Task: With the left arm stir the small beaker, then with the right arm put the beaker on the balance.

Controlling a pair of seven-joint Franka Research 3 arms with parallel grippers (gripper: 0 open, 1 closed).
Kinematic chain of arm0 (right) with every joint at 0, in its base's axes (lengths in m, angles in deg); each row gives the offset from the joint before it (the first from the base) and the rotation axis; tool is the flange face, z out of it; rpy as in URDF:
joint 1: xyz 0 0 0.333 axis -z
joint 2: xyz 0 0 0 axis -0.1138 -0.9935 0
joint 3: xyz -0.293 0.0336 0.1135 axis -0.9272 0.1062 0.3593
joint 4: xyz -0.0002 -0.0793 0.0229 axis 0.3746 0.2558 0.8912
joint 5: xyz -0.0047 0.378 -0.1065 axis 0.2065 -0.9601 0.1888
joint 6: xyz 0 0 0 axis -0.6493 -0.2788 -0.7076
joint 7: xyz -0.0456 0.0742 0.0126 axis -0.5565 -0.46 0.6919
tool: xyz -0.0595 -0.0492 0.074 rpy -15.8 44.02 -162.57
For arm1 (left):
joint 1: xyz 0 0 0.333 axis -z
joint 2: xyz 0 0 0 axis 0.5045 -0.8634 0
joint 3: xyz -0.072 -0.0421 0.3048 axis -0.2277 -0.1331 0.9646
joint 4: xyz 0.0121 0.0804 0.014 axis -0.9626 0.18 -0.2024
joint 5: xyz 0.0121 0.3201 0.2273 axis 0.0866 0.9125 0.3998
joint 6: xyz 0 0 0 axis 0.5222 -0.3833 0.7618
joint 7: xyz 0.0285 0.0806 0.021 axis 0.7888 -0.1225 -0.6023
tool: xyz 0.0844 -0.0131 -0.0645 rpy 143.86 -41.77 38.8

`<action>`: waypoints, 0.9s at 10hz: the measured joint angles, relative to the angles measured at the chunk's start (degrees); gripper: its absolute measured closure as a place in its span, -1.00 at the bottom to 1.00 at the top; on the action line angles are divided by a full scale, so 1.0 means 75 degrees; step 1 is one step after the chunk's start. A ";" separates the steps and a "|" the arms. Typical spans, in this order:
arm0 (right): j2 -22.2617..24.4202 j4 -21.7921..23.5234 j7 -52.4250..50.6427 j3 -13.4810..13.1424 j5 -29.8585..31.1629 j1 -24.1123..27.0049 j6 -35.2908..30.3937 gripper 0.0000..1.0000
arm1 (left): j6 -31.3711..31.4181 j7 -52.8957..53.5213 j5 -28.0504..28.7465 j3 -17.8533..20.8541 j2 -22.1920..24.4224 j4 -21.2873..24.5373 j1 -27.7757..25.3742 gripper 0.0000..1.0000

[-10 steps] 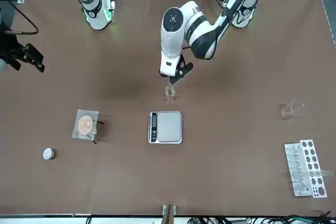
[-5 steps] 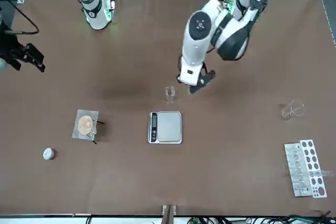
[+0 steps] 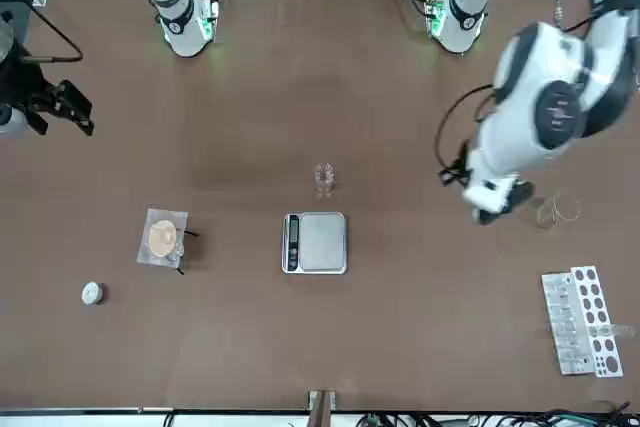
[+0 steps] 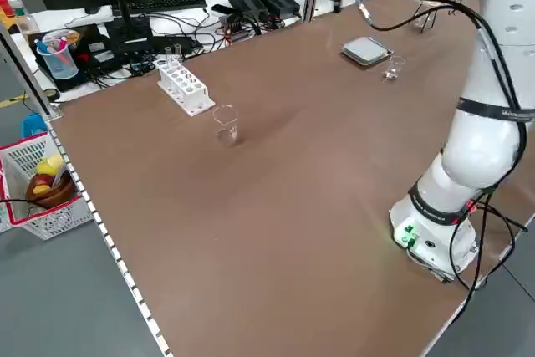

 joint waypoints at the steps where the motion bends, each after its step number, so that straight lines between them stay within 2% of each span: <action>1: -0.0003 0.0005 -0.0169 0.0012 -0.0003 -0.0057 -0.0013 -0.99 | -0.0019 0.0859 0.0004 0.0007 0.0125 0.0140 -0.0620 0.85; 5: -0.0041 0.0196 -0.2085 0.0045 -0.0107 -0.0487 -0.0032 -0.96 | 0.0052 0.3878 0.0259 0.0031 0.0296 0.0329 -0.2792 0.85; 7: -0.0096 0.0396 -0.3063 0.0051 -0.0681 -0.0647 0.0104 -0.95 | 0.0240 0.4994 0.0367 0.0033 0.0314 0.0420 -0.3582 0.85; 9: -0.0212 0.0849 -0.3974 0.0058 -0.1190 -0.0918 0.0949 -0.93 | 0.0614 0.6115 0.0381 0.0041 0.0279 0.0571 -0.4405 0.85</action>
